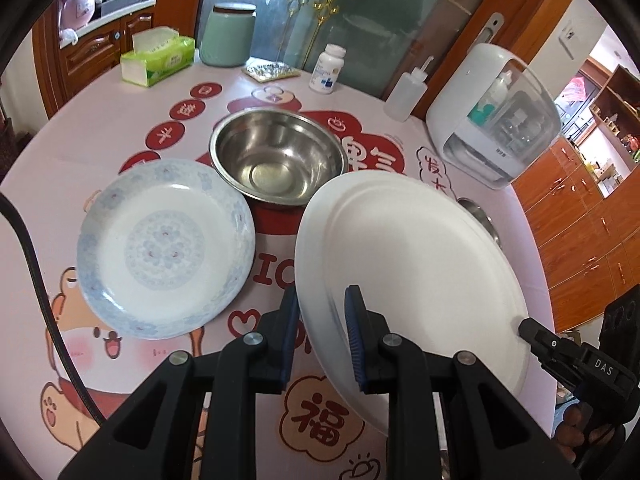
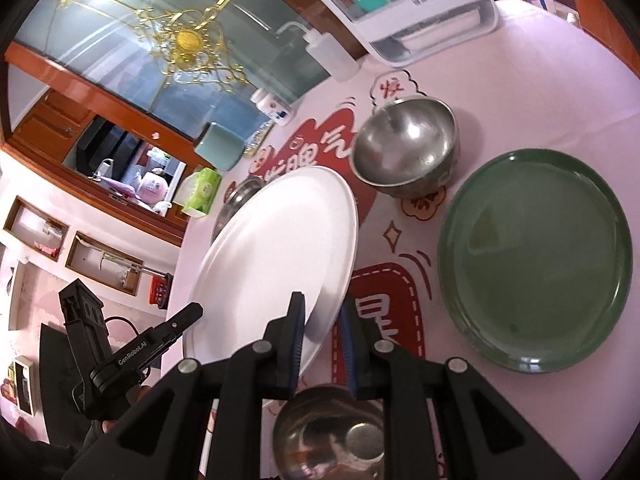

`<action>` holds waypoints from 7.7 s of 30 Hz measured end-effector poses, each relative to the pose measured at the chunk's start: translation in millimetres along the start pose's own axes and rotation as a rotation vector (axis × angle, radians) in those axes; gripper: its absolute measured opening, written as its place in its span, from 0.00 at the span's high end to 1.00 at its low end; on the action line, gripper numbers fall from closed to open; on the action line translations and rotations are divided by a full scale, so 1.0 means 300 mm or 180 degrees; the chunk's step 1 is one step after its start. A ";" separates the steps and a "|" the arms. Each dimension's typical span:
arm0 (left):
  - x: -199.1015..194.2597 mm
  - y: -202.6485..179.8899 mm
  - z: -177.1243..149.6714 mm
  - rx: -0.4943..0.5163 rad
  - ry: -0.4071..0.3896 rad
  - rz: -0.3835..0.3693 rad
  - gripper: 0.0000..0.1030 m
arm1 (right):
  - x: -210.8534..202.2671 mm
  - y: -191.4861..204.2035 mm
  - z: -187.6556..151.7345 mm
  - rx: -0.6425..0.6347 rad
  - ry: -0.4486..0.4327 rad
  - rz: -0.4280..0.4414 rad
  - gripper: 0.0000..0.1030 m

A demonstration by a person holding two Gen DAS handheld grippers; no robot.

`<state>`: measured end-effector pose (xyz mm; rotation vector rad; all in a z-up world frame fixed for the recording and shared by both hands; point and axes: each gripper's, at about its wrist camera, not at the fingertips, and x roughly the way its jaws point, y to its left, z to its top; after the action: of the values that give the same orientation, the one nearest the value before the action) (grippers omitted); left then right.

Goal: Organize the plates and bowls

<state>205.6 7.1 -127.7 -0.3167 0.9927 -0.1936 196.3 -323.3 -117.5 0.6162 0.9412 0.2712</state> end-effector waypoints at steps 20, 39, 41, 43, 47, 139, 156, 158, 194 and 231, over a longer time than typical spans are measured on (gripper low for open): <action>-0.359 0.052 -0.145 0.0128 -0.0401 0.0009 0.79 | -0.186 0.199 -0.157 -0.0415 -0.0292 0.0148 0.84; -0.531 0.191 -0.333 0.0227 -0.0291 0.0139 0.79 | -0.224 0.310 -0.438 -0.0533 -0.0241 -0.0047 0.83; -0.541 0.208 -0.356 0.0251 -0.0243 0.0143 0.79 | -0.225 0.322 -0.471 -0.0536 -0.0237 -0.0101 0.83; -0.549 0.218 -0.374 0.0278 -0.0200 0.0153 0.79 | -0.225 0.330 -0.498 -0.0513 -0.0222 -0.0140 0.83; -0.567 0.250 -0.414 0.0350 -0.0108 0.0182 0.79 | -0.226 0.351 -0.562 -0.0492 -0.0182 -0.0220 0.83; -0.201 0.276 -0.653 0.1229 0.1078 0.0418 0.44 | -0.044 0.191 -0.842 -0.0028 0.0449 -0.1613 0.58; -0.307 0.298 -0.556 0.1035 0.0674 0.0616 0.32 | -0.041 0.312 -0.722 -0.0524 0.0364 -0.1381 0.57; -0.315 0.303 -0.540 0.0988 0.0628 0.0657 0.31 | -0.026 0.321 -0.702 -0.0585 0.0376 -0.1313 0.57; -0.384 0.554 -0.212 0.0969 0.0389 0.0753 0.21 | 0.247 0.594 -0.710 -0.0371 0.0469 -0.1010 0.29; 0.017 0.638 0.223 0.1331 0.0727 0.0251 0.21 | 0.555 0.654 -0.395 0.0340 -0.0133 -0.0798 0.28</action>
<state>268.0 196.7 -164.6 0.1298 1.1587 -0.3643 203.1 -43.7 -162.5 0.5925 0.9861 -0.0157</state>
